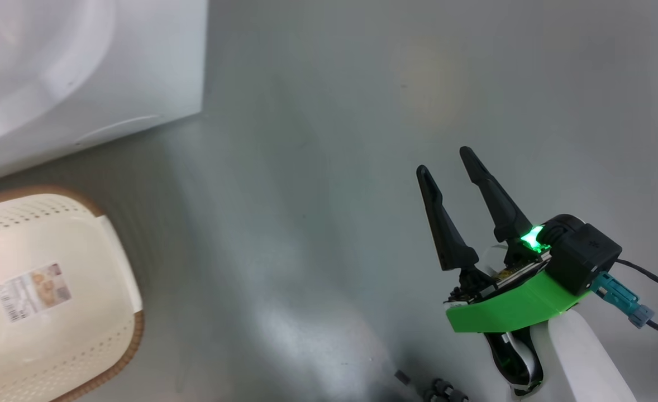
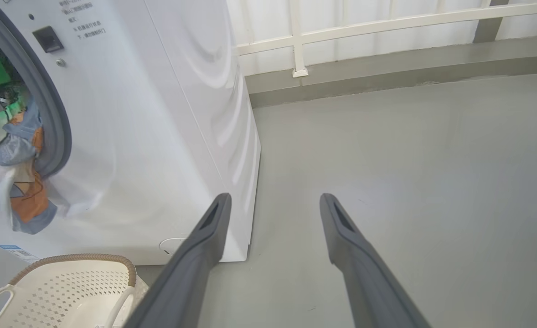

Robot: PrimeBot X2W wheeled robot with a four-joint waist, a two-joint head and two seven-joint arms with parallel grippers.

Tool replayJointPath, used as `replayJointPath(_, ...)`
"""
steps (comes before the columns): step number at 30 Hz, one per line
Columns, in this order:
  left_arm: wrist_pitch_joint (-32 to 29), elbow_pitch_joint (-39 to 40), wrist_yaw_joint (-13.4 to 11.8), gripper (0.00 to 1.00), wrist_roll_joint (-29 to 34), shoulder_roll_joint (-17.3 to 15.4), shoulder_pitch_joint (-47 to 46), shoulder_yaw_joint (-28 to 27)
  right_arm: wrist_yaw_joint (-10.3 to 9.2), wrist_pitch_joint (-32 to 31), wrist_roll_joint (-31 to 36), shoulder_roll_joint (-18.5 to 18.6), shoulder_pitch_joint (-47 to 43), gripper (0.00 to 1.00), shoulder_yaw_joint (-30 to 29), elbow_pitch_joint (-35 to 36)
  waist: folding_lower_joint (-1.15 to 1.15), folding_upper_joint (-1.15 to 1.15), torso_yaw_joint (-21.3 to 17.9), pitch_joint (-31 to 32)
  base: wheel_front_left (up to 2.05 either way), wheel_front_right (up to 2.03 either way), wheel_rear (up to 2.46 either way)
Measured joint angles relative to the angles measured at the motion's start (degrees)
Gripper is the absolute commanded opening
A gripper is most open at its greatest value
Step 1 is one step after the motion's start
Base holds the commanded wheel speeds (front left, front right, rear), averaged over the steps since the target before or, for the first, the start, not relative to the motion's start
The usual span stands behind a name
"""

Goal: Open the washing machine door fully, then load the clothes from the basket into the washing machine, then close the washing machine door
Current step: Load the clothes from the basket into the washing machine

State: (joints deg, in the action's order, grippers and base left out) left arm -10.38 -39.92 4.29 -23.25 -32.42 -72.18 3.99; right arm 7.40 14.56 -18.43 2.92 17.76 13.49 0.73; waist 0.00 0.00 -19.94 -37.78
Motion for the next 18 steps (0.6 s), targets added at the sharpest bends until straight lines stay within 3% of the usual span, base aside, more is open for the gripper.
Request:
replayJointPath(11, 16.8, -0.7, -4.5, 0.00, 5.9, -3.2, -10.4, 0.1, 0.00, 0.0, -1.5, -0.1, 0.0, 1.00, 0.4, 0.0, 0.00, 0.00, -2.8, -1.9, 0.00, 0.00, 0.00)
replayJointPath(18, 23.0, -2.1, -5.1, 0.00, 7.0, -3.4, -14.7, 0.4, 0.00, 0.0, -2.3, -0.1, 0.0, 1.00, 0.6, 0.1, 0.00, 0.00, -2.9, -2.8, 0.00, 0.00, 0.00)
